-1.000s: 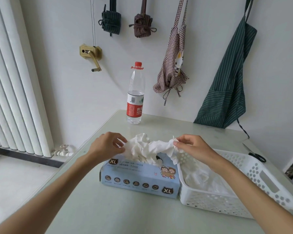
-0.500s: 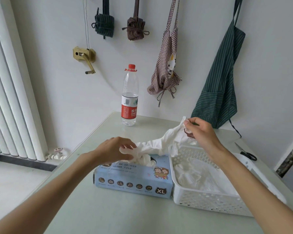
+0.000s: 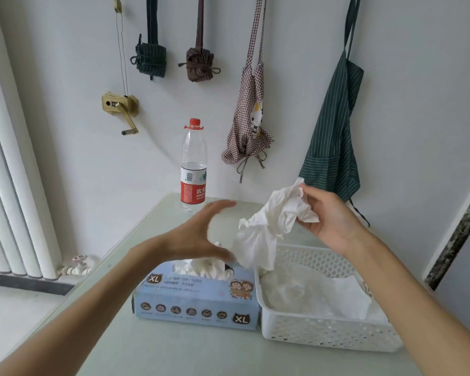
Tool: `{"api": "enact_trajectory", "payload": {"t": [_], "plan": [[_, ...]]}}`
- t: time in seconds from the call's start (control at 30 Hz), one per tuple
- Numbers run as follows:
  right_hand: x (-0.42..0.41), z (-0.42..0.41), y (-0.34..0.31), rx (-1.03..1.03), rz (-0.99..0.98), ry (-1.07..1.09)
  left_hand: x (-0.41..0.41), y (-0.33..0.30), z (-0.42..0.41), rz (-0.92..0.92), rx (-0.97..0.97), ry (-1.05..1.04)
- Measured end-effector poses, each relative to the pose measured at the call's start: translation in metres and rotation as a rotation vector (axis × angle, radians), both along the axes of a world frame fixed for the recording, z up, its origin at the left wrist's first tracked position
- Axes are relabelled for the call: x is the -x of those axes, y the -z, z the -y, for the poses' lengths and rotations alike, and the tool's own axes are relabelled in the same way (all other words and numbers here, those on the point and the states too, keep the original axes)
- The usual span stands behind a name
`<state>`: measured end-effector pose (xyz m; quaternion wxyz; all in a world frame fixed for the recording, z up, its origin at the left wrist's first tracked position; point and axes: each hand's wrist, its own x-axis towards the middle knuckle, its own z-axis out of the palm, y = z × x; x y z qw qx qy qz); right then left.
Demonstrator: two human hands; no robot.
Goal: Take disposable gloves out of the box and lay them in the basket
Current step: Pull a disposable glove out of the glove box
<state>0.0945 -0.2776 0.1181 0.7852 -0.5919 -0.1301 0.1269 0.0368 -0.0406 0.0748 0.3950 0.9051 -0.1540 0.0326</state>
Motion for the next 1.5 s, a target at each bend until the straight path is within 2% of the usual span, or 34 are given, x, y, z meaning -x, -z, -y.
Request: {"api": "enact_trajectory", "payload": {"t": [0.07, 0.2, 0.27, 0.37, 0.5, 0.57, 0.6, 0.7, 0.77, 0.87, 0.97, 1.03, 1.13, 1.23, 1.37, 1.5], "plan": [[0.002, 0.002, 0.004, 0.053, -0.049, -0.047, -0.001, -0.013, 0.031, 0.026, 0.06, 0.092], [0.002, 0.013, 0.014, 0.174, -0.097, -0.002, -0.02, -0.019, 0.071, 0.2, 0.016, -0.027], [0.005, 0.019, 0.018, 0.313, -0.091, 0.093, -0.027, -0.018, 0.079, 0.115, 0.172, -0.131], [0.016, 0.034, 0.028, 0.556, 0.025, 0.285, -0.033, -0.017, 0.09, -0.087, 0.547, -0.259], [0.035, 0.042, 0.047, 0.619, 0.138, 0.173, -0.036, -0.012, 0.105, -0.185, 0.751, -0.326], [0.029, 0.047, 0.045, 0.557, 0.204, 0.308, -0.037, -0.008, 0.109, -0.243, 0.716, -0.32], [0.025, 0.054, 0.043, 0.528, 0.225, 0.375, -0.036, -0.005, 0.11, -0.291, 0.634, -0.303], [0.01, 0.072, 0.029, 0.63, 0.342, 0.37, -0.034, -0.005, 0.092, -0.353, 0.115, -0.272], [0.008, 0.081, 0.018, 0.739, 0.444, 0.289, -0.038, -0.011, 0.081, -0.282, -0.064, -0.256], [0.003, 0.082, -0.002, 0.811, 0.521, 0.198, -0.041, -0.027, 0.087, -0.136, -0.033, -0.058], [-0.004, 0.078, -0.017, 0.855, 0.574, 0.17, -0.043, -0.033, 0.117, -0.099, 0.02, 0.1], [-0.005, 0.077, -0.025, 0.871, 0.617, 0.183, -0.05, -0.024, 0.133, -0.035, 0.073, 0.078], [0.003, 0.083, -0.032, 0.818, 0.626, 0.207, -0.064, -0.007, 0.133, 0.074, 0.038, -0.037], [0.007, 0.1, -0.034, 0.744, 0.564, 0.302, -0.069, 0.0, 0.124, 0.057, 0.018, -0.022], [0.005, 0.119, -0.032, 0.706, 0.465, 0.384, -0.057, -0.011, 0.115, -0.028, 0.27, 0.077], [0.006, 0.126, -0.036, 0.584, 0.385, 0.426, -0.048, -0.021, 0.105, -0.115, 0.367, 0.185]]}}
